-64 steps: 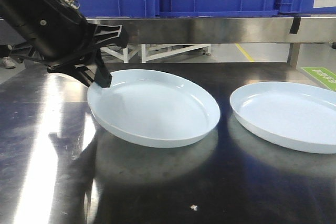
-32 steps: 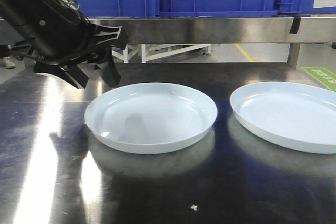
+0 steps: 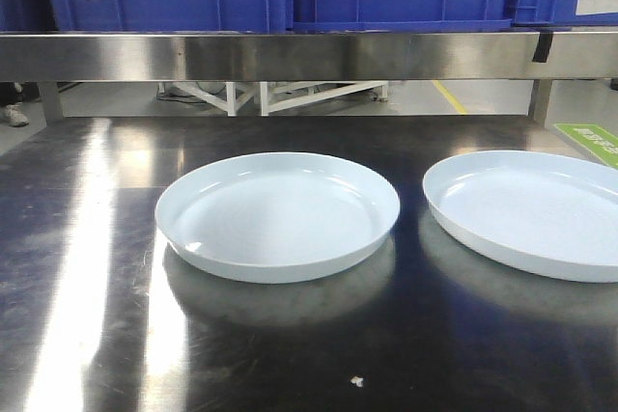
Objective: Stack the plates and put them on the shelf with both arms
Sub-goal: 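Lower the plate onto the table center and open the left gripper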
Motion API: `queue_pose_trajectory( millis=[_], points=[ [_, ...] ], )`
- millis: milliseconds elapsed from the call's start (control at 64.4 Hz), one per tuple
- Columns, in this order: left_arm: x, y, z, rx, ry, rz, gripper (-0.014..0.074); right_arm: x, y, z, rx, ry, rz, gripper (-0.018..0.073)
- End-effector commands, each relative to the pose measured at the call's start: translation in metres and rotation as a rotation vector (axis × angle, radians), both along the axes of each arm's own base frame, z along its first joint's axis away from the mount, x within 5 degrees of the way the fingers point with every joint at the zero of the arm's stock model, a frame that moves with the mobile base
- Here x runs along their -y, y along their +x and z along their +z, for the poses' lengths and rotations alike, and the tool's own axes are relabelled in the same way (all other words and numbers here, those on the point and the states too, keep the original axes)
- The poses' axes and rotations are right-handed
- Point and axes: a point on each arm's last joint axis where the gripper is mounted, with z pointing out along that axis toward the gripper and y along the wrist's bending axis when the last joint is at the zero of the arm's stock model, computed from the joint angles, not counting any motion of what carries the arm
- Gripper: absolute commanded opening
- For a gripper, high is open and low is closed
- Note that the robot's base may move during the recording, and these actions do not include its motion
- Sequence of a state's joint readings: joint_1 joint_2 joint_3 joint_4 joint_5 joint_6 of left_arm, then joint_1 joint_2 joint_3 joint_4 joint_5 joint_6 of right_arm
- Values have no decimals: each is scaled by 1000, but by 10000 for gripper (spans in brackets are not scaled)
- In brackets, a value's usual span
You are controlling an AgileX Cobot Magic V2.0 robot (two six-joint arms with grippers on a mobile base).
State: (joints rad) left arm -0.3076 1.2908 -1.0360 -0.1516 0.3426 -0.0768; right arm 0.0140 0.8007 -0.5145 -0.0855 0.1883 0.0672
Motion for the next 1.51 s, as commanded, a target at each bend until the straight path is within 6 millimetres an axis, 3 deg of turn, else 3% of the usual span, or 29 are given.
queue_pose_trajectory(
  millis=[0,171,373,544,932,1072,1243,1492],
  points=[
    [-31,-18,47,197,-10,90,85,0,4,20,116,-7,7,505],
    [-81,-46,75,304,33,265,85,0,4,20,116,-7,7,505],
    [-82,-66,78,315,106,255,85,0,4,20,115,-7,7,505],
    [-78,-85,54,300,105,226,85,0,4,20,115,-7,7,505],
    [-82,-135,-36,282,108,222,85,0,4,20,114,-7,7,505],
    [-82,-146,-59,271,110,221,85,0,4,20,114,-7,7,505],
    [-83,-150,-70,252,113,220,85,0,4,20,114,-7,7,505],
    [-83,-149,-69,266,111,221,85,0,4,20,114,-7,7,505]
  ],
)
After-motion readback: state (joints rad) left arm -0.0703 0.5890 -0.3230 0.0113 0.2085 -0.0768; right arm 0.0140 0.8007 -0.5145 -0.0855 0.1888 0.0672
